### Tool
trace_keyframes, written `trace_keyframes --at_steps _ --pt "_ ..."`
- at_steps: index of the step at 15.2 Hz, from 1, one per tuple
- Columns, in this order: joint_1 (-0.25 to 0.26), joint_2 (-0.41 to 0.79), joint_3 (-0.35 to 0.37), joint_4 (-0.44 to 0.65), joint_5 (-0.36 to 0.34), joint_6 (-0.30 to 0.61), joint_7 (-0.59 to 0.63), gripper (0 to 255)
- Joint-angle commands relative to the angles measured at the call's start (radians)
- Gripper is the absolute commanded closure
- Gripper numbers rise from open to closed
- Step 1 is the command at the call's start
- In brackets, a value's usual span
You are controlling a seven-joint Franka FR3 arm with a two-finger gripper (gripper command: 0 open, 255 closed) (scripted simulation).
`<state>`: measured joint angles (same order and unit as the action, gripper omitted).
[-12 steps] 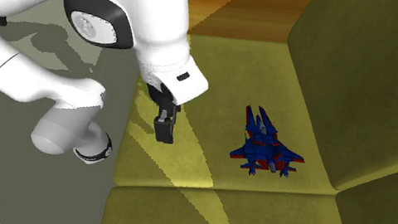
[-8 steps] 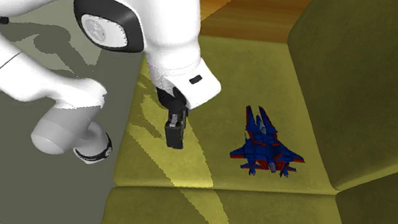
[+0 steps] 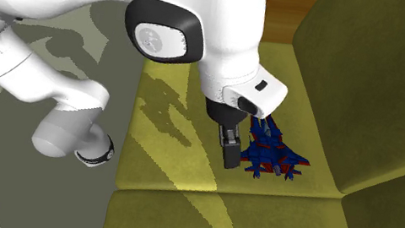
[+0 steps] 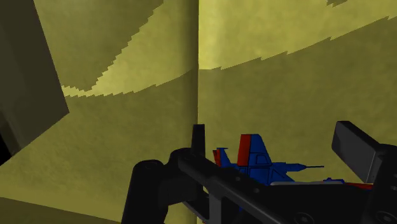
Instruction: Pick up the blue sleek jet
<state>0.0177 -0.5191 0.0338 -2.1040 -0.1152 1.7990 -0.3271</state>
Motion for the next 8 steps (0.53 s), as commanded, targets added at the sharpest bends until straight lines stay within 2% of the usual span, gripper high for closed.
trace_keyframes --at_steps 1,8 --pt "0.004 0.06 -0.001 0.06 -0.014 0.022 -0.029 0" --pt "0.004 0.043 -0.002 -0.049 -0.018 0.114 -0.018 0"
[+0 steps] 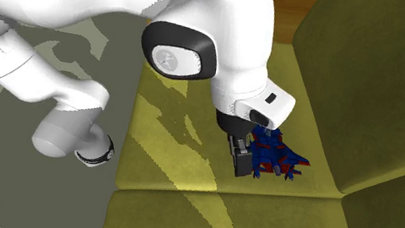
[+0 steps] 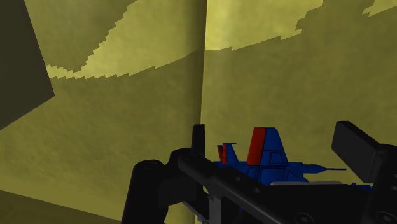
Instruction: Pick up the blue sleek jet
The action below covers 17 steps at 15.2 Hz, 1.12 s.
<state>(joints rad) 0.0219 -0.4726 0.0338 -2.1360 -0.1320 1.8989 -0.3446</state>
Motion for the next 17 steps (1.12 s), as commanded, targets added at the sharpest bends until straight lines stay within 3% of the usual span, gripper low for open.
trace_keyframes --at_steps 1,3,4,13,17 --pt "-0.001 -0.005 -0.002 -0.025 -0.001 0.021 0.0 0" --pt "-0.001 -0.005 -0.002 -0.025 -0.001 0.021 0.0 0" --pt "-0.001 -0.005 -0.002 -0.025 -0.001 0.021 0.0 255" --pt "-0.001 -0.005 -0.002 -0.025 -0.001 0.021 0.0 255" --pt "-0.001 0.003 -0.001 0.035 0.001 -0.031 -0.006 255"
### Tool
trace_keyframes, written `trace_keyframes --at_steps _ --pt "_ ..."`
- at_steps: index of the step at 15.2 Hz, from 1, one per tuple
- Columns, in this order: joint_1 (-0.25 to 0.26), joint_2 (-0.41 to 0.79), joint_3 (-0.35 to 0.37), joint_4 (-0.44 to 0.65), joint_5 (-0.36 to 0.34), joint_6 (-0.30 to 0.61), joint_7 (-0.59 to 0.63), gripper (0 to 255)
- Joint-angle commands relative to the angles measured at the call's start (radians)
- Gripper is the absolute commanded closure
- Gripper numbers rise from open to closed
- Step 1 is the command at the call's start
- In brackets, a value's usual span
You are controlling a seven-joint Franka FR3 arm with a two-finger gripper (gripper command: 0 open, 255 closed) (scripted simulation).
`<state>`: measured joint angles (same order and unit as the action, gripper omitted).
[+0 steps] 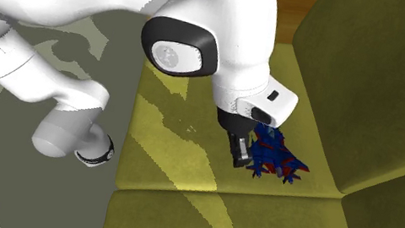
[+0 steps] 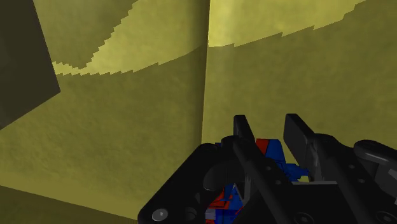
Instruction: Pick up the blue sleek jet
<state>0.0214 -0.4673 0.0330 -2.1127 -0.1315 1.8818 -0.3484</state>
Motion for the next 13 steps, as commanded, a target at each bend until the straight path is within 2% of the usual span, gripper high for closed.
trace_keyframes --at_steps 1,11,13 --pt "0.0 0.001 0.0 0.028 0.001 -0.027 -0.004 255" --pt "-0.001 0.037 0.002 0.196 0.004 -0.158 -0.019 255" --pt "-0.001 0.038 0.002 0.199 0.004 -0.16 -0.02 255"
